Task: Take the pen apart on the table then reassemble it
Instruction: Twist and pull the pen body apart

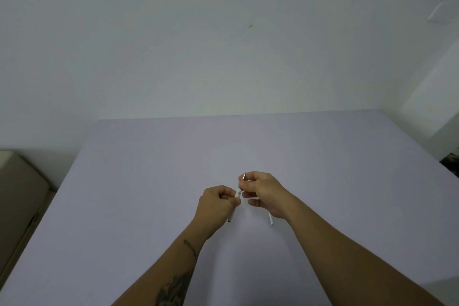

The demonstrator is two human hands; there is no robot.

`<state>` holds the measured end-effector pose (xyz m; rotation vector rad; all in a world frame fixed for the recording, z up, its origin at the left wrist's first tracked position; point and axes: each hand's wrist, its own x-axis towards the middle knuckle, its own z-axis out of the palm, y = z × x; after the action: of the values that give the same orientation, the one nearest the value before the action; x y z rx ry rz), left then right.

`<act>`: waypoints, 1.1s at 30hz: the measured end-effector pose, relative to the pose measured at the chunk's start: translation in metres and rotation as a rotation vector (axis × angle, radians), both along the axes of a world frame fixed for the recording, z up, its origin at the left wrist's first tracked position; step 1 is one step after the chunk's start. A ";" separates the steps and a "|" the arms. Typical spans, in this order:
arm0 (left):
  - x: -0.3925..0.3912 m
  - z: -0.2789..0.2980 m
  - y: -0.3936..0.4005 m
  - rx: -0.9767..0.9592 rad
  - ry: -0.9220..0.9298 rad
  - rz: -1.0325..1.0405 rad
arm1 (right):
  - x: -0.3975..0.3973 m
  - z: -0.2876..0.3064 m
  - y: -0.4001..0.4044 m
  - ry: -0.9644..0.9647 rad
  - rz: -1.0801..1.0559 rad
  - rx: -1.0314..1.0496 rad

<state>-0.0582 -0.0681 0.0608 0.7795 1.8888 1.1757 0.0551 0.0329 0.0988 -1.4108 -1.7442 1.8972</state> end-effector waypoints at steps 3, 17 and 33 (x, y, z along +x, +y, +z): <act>0.000 0.003 0.001 -0.004 -0.005 -0.009 | -0.002 -0.001 -0.002 -0.004 -0.024 0.032; -0.002 0.003 -0.004 0.017 -0.009 -0.027 | 0.000 0.001 -0.005 -0.011 -0.035 0.019; 0.000 0.003 -0.009 0.002 0.022 -0.043 | 0.003 0.002 -0.010 -0.013 -0.032 0.010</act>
<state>-0.0587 -0.0768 0.0637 0.8337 1.8795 1.1467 0.0585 0.0234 0.1011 -1.4421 -1.7245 1.8645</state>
